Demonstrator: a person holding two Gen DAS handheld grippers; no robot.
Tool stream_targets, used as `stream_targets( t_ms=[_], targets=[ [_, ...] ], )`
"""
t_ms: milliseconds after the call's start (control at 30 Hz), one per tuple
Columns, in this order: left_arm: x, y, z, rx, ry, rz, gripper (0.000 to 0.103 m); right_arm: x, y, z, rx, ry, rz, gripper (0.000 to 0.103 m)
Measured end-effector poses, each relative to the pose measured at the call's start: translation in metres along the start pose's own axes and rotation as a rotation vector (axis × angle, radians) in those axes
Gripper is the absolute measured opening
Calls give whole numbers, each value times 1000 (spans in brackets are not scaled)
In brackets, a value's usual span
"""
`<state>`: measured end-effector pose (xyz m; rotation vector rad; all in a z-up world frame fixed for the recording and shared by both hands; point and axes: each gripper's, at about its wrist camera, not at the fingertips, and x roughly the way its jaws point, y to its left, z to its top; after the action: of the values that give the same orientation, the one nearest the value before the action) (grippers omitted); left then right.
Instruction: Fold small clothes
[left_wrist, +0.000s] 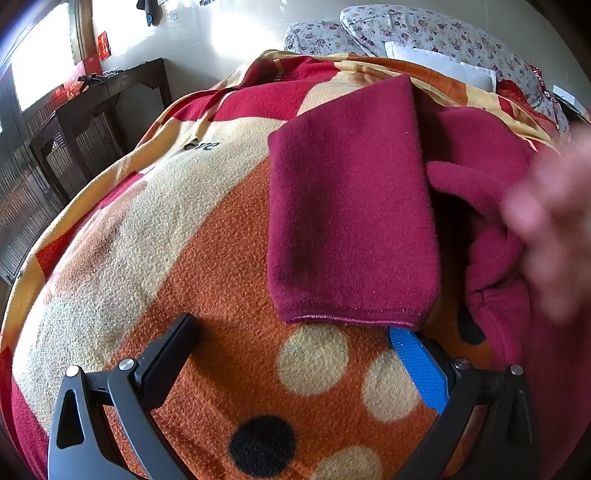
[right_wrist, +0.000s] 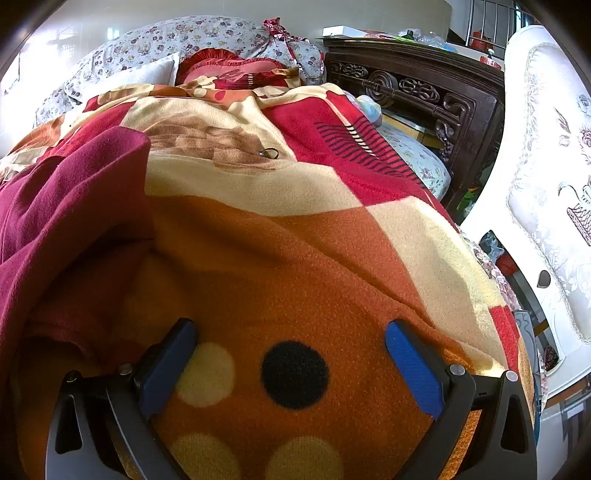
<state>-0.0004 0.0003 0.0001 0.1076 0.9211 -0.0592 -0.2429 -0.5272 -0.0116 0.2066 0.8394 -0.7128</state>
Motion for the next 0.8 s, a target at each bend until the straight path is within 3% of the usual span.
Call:
stream_targets(
  t_ms=[133,233,300,433,800],
  targets=[
    [-3,1,-3,16,-1,-29,103,0,0,0,0,1,0,103],
    [-24,4,-21,11,-65,-33,103,0,0,0,0,1,0,103],
    [-34,5,-31,11,-62,-36,103,0,0,0,0,1,0,103],
    [-17,-5,-11,18,6,-24,103,0,0,0,0,1,0,103],
    [-7,6,-10,11,-2,-40,103,0,0,0,0,1,0,103]
  ],
)
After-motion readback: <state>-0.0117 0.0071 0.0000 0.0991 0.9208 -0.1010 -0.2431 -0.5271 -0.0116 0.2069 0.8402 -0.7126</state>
